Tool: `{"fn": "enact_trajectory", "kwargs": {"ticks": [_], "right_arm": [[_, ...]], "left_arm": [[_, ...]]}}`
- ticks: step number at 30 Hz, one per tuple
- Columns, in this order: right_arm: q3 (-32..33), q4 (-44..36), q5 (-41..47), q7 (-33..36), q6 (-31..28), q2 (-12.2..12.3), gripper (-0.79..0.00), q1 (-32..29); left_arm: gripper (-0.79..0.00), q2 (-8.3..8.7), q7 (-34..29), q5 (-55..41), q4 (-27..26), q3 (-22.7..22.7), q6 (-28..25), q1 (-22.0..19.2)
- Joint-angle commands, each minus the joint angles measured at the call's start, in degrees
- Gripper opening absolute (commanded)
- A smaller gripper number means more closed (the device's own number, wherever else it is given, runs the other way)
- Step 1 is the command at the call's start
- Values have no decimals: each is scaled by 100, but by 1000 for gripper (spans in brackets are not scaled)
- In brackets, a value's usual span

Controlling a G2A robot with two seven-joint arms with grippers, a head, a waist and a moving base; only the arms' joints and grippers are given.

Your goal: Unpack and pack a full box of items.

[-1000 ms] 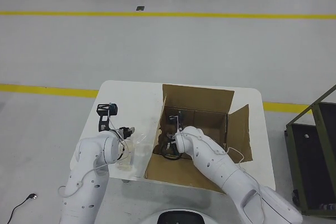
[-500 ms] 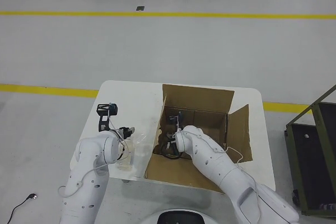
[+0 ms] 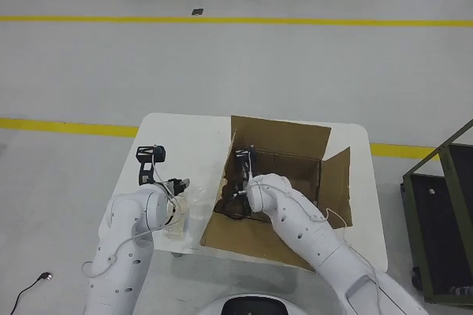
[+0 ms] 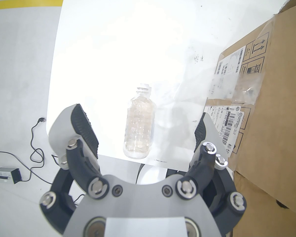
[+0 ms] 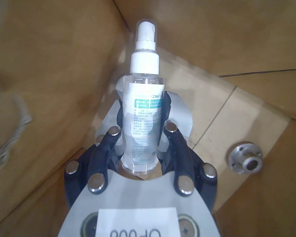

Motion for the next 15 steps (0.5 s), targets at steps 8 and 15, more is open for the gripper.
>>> {"fn": "enact_trajectory", "kwargs": {"ticks": [8,15], "right_arm": [[1380,-3488,-1374,1102,-387,642,-785,-1878],[2157,-5063,-1500,1086,-807,818,-785,-2852]], "left_arm": [[0,0,0,0,0,0,0,0],[0,0,0,0,0,0,0,0]]}}
